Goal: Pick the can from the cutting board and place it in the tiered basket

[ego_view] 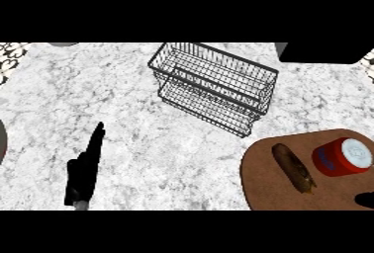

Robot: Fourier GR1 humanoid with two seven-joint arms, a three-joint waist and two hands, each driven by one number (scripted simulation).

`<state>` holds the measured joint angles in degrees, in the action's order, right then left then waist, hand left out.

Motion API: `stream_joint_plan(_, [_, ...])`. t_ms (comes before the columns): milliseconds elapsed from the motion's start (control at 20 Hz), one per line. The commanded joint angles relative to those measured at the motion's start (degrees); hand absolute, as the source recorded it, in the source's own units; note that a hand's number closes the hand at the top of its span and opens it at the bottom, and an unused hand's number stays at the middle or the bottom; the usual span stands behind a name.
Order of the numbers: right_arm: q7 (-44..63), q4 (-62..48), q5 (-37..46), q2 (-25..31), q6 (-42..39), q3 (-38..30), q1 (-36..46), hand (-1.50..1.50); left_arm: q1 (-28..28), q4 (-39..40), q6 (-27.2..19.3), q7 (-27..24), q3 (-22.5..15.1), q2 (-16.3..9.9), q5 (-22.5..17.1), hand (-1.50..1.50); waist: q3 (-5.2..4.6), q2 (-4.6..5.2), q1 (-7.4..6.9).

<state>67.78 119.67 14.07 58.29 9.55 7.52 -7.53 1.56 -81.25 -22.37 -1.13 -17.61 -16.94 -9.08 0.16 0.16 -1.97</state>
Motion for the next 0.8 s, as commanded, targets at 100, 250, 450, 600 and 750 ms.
stream_joint_plan(100, [14.81, -1.97, -0.24, -3.21, -4.92, 4.68, 9.99, -1.5, 0.56, 2.42, 1.72, 0.44, 1.17, 0.48, -1.15, 0.0, -0.3, 0.18, 0.23])
stream_joint_plan(250, [11.54, -5.85, 0.24, -6.17, -5.55, 5.61, 12.27, -1.5, -1.51, 5.13, 2.43, 0.68, 2.58, 1.04, -1.46, 0.0, -0.26, 0.08, 1.13])
stream_joint_plan(450, [12.34, -10.38, -0.67, -6.62, -8.46, 7.13, 13.2, -1.5, -0.24, 1.54, -0.29, 3.27, 0.12, 2.14, 0.87, 0.0, -0.24, 0.11, 0.78])
stream_joint_plan(600, [13.86, -12.65, -2.65, -7.45, -11.08, 8.11, 15.47, -1.5, 0.73, 2.68, 0.74, 0.75, 0.19, 2.35, 0.95, 0.0, -0.3, 0.11, 0.8])
stream_joint_plan(750, [15.58, -14.8, -2.53, -9.32, -11.47, 9.54, 17.29, -1.5, 0.68, 2.51, 1.36, 1.36, 0.42, 1.78, 1.03, 0.0, -0.3, 0.15, 0.74])
